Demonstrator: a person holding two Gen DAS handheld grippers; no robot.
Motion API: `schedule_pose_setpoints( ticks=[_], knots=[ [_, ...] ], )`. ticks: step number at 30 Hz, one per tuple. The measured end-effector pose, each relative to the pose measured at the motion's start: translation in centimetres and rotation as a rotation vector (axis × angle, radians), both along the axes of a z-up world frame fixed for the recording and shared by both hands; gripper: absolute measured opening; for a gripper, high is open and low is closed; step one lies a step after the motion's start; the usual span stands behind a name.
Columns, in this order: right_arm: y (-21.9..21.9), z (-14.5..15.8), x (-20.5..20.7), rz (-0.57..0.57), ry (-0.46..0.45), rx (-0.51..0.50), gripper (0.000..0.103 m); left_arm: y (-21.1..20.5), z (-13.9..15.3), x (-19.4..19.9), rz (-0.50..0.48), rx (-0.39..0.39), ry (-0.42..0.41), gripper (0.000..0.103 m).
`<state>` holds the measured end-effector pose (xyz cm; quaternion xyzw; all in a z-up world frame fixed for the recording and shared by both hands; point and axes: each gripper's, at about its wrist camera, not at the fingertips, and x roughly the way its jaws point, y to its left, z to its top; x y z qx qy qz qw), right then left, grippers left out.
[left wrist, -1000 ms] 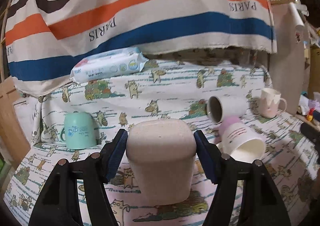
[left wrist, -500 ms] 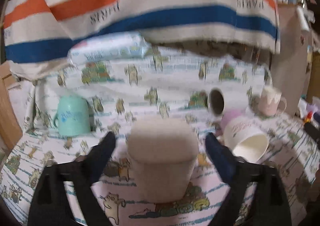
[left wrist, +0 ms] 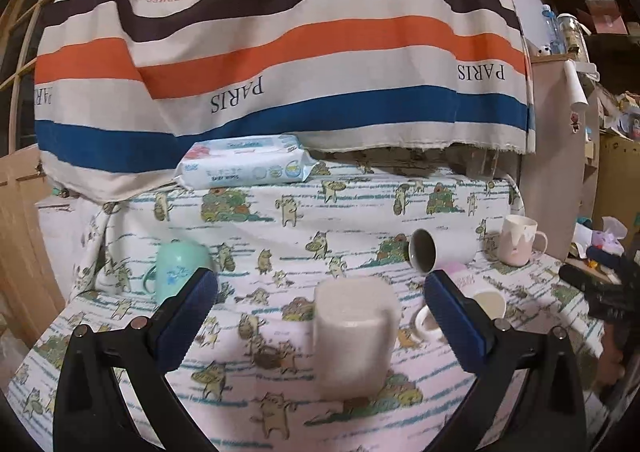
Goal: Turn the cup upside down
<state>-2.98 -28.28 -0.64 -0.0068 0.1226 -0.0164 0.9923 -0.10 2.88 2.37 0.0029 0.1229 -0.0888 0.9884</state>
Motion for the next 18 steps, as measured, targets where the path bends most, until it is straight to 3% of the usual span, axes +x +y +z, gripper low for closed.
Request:
schedule_pose_setpoints(
  ticks=[5, 11, 18],
  knots=[
    [0.3, 0.3, -0.3, -0.024, -0.038, 0.000, 0.103, 0.6, -1.6, -0.8, 0.029, -0.029, 0.003, 0.103],
    [0.3, 0.0, 0.5, -0.004, 0.012, 0.011, 0.103, 1.3, -2.4, -1.6, 0.065, -0.059, 0.008, 0.103],
    [0.6, -0.2, 0.5, -0.001, 0.018, 0.000, 0.103, 0.3, -2.9, -1.1, 0.093, 0.006, 0.040, 0.103]
  ],
)
